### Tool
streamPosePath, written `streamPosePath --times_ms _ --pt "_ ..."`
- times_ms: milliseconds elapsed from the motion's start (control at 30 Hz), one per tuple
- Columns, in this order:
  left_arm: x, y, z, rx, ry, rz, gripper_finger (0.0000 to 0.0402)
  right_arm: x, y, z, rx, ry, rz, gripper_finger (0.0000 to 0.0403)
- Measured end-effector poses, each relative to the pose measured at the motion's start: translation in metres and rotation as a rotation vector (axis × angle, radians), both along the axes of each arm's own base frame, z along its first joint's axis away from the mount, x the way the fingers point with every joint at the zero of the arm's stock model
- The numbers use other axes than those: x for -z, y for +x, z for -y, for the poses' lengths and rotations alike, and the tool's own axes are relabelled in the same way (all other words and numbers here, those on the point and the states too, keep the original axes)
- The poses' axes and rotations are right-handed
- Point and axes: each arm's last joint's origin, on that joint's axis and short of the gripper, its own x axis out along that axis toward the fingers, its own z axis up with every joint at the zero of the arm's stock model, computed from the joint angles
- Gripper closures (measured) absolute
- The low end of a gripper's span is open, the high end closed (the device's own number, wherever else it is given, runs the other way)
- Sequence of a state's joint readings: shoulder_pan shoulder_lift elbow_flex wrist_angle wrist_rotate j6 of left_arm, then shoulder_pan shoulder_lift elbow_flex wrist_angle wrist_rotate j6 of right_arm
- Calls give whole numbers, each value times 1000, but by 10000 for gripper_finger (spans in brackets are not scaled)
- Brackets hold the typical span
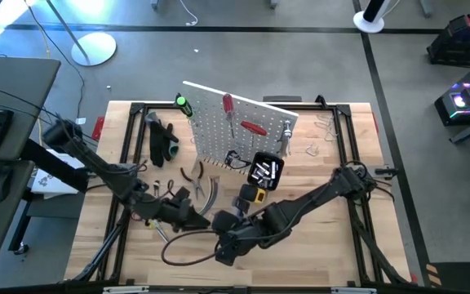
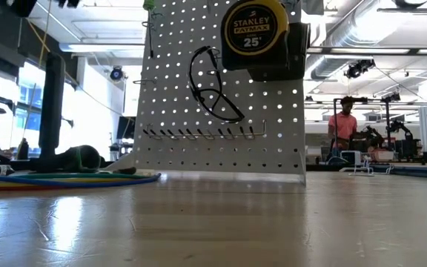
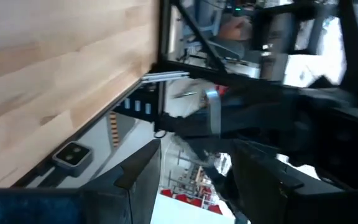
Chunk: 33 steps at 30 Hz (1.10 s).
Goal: Hang tools onto peg board
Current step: Hang the peg board hook on the peg board
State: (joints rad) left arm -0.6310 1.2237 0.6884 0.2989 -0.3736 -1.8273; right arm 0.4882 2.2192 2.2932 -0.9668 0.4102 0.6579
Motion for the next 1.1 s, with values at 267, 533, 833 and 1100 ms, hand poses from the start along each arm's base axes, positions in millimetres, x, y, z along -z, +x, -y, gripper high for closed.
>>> streamPosePath --times_ms 267,533,833,1100 --pt "2 6 1 -59 10 40 215 0 0 0 -28 9 -12 403" --pt "3 8 0 -57 -8 27 218 0 1 1 -46 11 -19 403" --pt "-1 10 -2 -65 5 77 337 0 1 1 -51 6 -18 403" --pt "-1 10 -1 -35 23 81 394 -1 1 1 -67 -1 -14 403"
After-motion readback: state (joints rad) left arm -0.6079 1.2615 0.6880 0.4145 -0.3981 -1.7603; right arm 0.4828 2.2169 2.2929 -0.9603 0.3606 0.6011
